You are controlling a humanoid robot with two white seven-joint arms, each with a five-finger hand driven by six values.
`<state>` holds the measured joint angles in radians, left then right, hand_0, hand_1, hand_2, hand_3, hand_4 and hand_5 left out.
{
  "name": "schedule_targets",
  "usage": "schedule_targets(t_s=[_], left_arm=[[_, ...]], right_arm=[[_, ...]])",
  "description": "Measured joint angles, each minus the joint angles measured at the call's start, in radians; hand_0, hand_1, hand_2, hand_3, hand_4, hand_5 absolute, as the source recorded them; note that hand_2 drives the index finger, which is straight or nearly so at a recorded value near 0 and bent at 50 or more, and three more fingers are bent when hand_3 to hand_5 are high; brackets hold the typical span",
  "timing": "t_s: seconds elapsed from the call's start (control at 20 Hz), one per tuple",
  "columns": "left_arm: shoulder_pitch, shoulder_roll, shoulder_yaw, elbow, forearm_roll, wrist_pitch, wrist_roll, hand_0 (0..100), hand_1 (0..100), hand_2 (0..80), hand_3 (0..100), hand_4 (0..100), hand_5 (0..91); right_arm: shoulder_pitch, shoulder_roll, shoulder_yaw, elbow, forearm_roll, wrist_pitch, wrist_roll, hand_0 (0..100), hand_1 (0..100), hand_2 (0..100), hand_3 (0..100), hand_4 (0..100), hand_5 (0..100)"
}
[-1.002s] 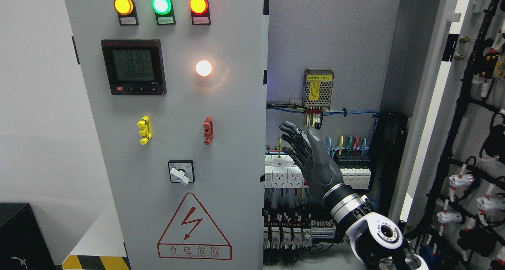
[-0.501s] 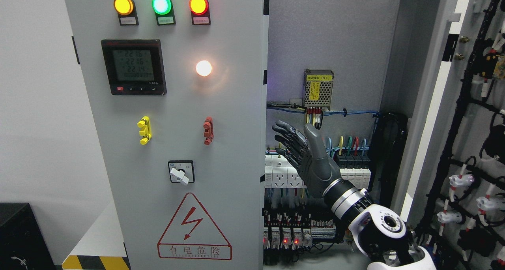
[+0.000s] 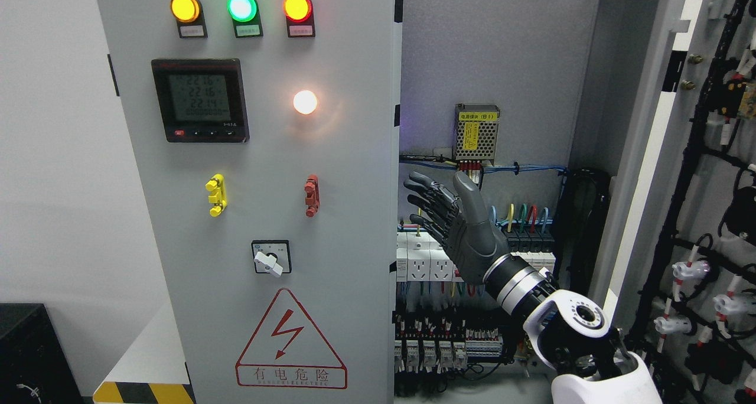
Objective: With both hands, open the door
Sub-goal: 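Hook the right hand fingers behind the indicator-light door's edge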
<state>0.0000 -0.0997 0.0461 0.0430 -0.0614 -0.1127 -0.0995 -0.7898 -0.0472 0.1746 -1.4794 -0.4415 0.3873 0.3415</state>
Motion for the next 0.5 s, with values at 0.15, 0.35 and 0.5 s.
schedule_targets(t_s=[0.15, 0.35, 0.5], left_arm=[[0.000, 0.000, 0.000, 0.000, 0.000, 0.000, 0.000, 0, 0, 0.0, 0, 0, 0.0], [0.000, 0.000, 0.000, 0.000, 0.000, 0.000, 0.000, 0, 0, 0.0, 0, 0, 0.0], [0.000, 0.000, 0.000, 0.000, 0.000, 0.000, 0.000, 0, 0, 0.0, 0, 0, 0.0]], right_arm=[[-0.005, -0.001, 0.000, 0.007, -0.018, 0.001, 0.021, 0, 0, 0, 0, 0, 0], [-0.017, -0.002, -0.002, 0.023, -0.034, 0.003, 0.030, 0, 0, 0, 0, 0, 0], [-0.025, -0.003, -0.003, 0.042, -0.041, 0.003, 0.041, 0, 0, 0, 0, 0, 0]])
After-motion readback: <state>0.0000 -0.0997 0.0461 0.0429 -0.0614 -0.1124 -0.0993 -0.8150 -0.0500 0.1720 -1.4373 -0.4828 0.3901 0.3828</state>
